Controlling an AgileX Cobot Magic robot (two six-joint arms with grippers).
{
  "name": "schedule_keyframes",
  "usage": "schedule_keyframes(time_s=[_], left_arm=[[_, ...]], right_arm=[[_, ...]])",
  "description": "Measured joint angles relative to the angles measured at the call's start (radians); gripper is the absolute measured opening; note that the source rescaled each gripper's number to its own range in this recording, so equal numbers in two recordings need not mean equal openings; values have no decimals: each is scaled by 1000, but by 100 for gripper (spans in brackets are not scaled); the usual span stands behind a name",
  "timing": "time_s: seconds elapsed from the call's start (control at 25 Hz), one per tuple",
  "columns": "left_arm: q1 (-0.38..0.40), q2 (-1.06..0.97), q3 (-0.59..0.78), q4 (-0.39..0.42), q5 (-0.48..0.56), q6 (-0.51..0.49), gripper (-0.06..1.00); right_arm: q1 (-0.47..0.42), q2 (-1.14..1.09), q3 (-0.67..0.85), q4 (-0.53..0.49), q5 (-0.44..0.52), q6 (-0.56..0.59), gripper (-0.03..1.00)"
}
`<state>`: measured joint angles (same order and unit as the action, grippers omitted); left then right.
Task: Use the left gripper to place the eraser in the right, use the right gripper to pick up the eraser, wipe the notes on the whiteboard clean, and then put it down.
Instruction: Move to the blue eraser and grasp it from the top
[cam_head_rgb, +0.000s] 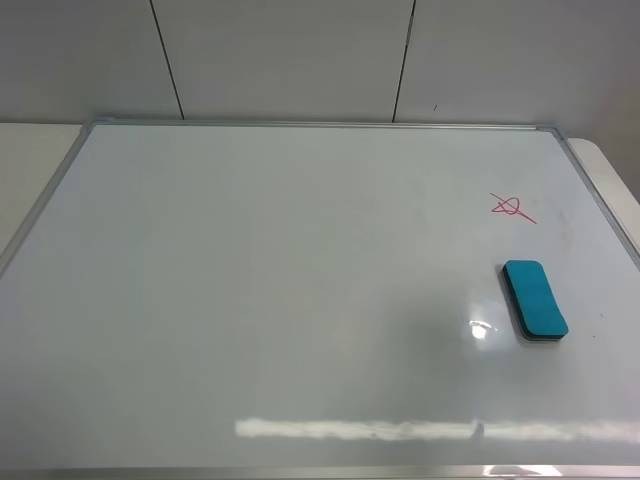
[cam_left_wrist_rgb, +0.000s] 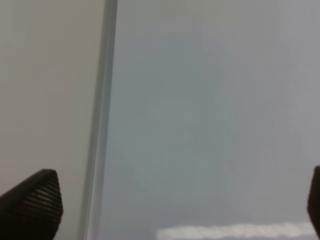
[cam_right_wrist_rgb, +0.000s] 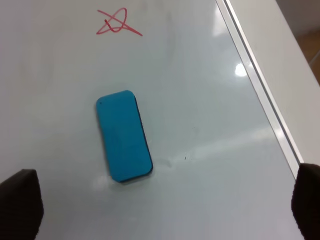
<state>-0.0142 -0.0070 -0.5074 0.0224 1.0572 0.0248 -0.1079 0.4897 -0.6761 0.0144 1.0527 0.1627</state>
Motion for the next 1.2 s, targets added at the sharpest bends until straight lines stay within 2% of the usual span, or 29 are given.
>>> schedule_keyframes(time_s=[0.2, 0.36, 0.56, 0.84, 1.2], left_arm=[[0, 0, 0, 0, -1, 0, 100], [0, 0, 0, 0, -2, 0, 100], [0, 0, 0, 0, -2, 0, 100], [0, 0, 0, 0, -3, 0, 100], [0, 0, 0, 0, -3, 0, 100]], right_arm=[[0, 263, -62, 0, -34, 40, 100], [5, 437, -68, -1, -115, 46, 100], [58, 615, -69, -7, -174, 47, 100], [157, 802, -69, -84, -212, 25, 100], [175, 987, -69, -114, -278, 17, 100]])
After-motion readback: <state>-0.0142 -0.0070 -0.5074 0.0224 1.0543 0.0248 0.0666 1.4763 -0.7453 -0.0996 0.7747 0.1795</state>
